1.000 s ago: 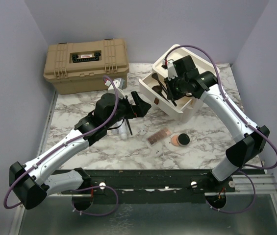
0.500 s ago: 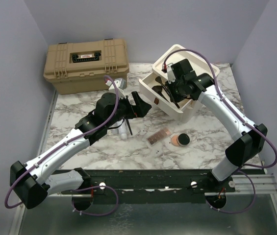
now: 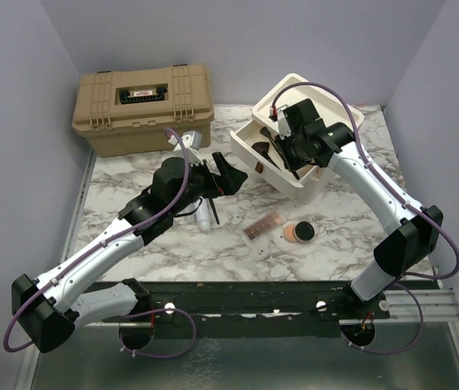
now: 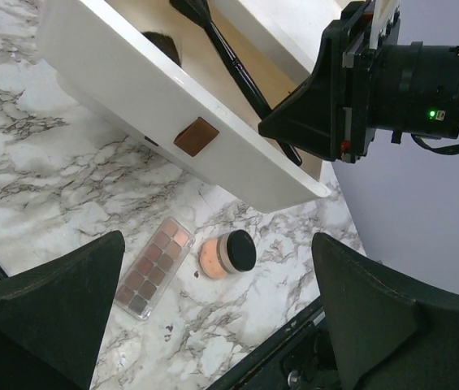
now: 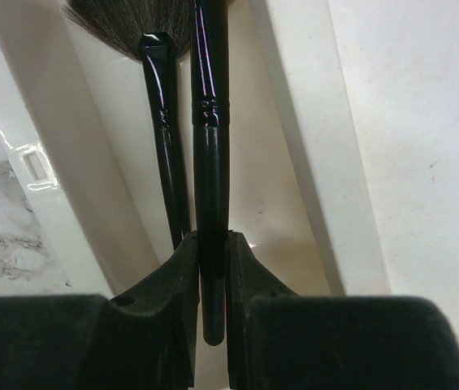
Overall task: Organize the makeup
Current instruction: Place the makeup brush in the drawer.
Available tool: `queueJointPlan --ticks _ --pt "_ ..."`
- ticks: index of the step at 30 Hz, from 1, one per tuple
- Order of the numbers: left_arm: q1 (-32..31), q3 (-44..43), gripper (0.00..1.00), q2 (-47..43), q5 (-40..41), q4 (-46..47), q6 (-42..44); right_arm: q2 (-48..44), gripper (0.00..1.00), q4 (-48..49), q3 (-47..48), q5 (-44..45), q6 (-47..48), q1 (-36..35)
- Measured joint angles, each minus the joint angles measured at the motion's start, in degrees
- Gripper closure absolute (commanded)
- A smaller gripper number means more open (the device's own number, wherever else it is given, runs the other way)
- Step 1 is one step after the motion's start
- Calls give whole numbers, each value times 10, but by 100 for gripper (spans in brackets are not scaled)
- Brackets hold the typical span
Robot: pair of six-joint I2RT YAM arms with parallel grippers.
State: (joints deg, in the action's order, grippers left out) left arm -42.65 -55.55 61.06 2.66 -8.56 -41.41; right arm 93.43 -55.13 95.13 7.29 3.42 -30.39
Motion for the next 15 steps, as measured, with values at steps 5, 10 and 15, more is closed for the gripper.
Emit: queueJointPlan --ticks 5,10,15 --pt "5 22 1 -15 7 7 -21 0 75 0 0 0 -8 0" --pt "8 34 1 -15 8 8 -36 -2 74 5 -1 2 -14 0" --pt "12 36 1 -15 8 10 -45 -18 74 21 -17 5 -19 0"
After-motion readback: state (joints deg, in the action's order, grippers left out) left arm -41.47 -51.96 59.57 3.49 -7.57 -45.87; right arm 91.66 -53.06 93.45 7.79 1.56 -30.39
